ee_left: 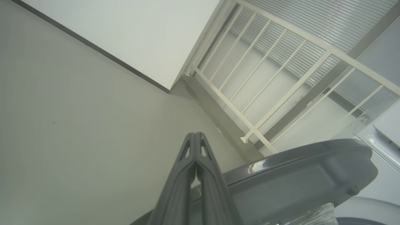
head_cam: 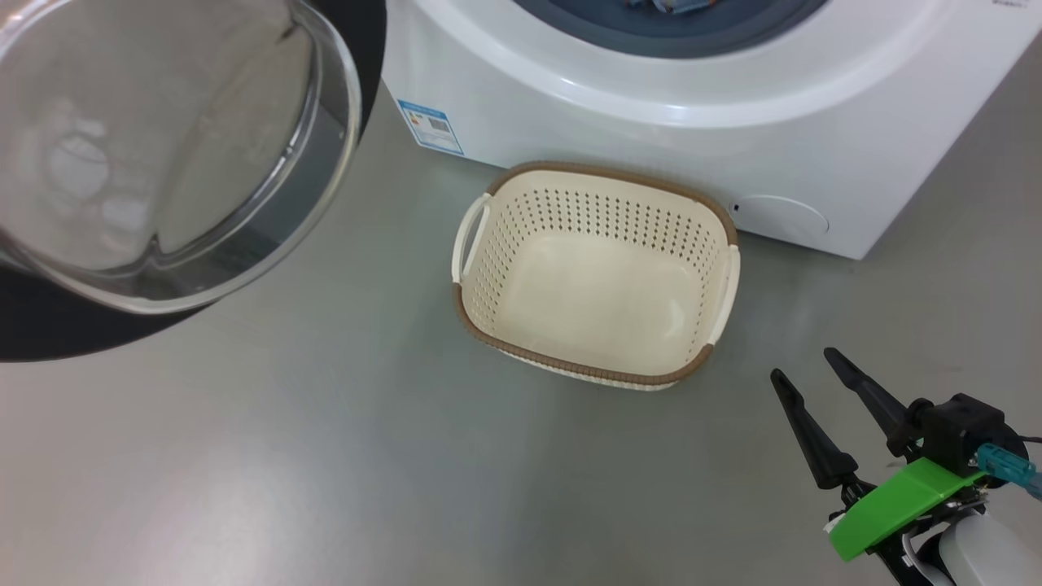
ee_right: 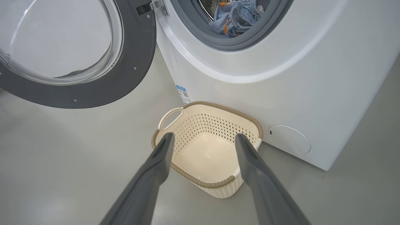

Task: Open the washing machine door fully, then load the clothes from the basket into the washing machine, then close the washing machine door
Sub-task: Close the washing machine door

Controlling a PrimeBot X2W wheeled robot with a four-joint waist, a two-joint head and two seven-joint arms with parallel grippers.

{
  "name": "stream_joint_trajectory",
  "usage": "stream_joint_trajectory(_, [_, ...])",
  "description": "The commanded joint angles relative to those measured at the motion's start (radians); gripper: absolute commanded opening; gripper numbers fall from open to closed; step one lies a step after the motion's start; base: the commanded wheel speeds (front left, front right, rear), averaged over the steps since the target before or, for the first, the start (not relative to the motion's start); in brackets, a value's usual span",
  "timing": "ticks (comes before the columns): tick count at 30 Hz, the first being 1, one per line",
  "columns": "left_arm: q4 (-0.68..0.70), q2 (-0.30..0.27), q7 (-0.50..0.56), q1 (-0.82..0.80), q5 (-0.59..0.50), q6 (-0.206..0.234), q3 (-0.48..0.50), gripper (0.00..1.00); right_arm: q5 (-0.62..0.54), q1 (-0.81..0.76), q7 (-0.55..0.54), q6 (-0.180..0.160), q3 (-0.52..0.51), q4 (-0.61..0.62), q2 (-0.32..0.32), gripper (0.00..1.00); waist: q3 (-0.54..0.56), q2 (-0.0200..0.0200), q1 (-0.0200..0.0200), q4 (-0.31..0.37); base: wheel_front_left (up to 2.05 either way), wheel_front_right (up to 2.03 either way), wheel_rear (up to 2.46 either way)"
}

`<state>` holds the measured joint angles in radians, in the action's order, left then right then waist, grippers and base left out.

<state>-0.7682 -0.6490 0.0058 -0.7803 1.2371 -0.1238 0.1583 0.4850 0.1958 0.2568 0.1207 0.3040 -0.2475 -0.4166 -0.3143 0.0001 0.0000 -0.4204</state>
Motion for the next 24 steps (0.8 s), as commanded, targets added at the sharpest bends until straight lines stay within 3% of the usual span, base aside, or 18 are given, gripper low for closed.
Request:
stream_joint_trajectory(1, [-0.004,-0.096,0.041,-0.031,0.026,-0.007,0.007,0.0,-0.011,0.013,0.005,0.01,0.024,0.025,-0.012,1.0,-0.023,-0.0001,0.0,0.016,0.0,0.0,0.0])
stream_joint_trajectory(7, [-0.031,-0.118,0.099,-0.038,0.072,-0.007,-0.033,0.0,-0.009,0.024,0.005,0.01,0.031,0.028,-0.011,1.0,-0.04,-0.0001,0.0,0.028,0.0,0.0,0.0])
stream_joint_trajectory(24, [0.021,-0.113,0.23,0.001,0.161,-0.007,-0.129,0.0,-0.01,0.024,0.005,0.01,0.018,0.026,-0.003,1.0,-0.026,-0.0001,0.0,0.022,0.0,0.0,0.0])
